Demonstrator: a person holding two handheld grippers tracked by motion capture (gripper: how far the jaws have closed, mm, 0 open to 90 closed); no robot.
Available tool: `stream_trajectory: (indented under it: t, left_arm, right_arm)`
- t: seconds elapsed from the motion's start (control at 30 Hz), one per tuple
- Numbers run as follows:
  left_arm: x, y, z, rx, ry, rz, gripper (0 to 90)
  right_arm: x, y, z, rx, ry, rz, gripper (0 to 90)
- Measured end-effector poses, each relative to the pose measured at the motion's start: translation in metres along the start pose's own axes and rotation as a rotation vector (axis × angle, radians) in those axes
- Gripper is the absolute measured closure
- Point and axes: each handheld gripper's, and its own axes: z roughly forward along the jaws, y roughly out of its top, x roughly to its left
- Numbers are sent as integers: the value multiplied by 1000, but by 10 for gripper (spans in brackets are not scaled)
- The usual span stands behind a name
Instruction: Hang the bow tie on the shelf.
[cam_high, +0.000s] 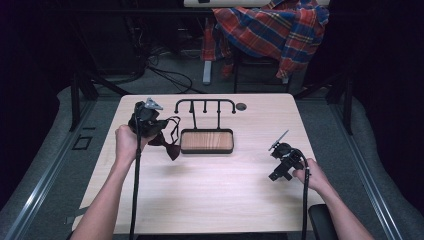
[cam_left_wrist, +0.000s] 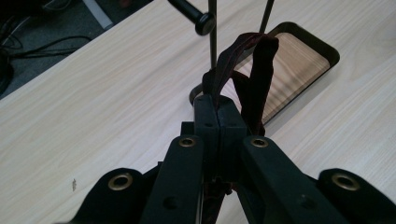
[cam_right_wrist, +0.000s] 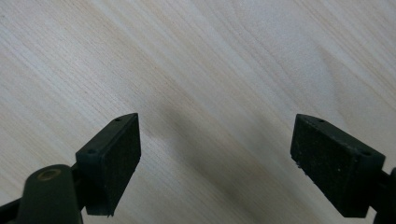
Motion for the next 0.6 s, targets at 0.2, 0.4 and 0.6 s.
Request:
stream_trajectory:
  t: [0.2, 0.4, 0.6]
  left_arm:
    - [-1, 7, -1, -8, 3, 7, 892]
    - [1, 16, -5, -22, 2, 13, 892]
    - [3, 25, -8, -40, 6, 18, 892]
  right_arm:
    - [-1, 1, -2, 24, -3, -20, 160]
    - [0, 1, -1, 19, -1, -15, 160]
    - [0, 1, -1, 18, -1, -14, 160]
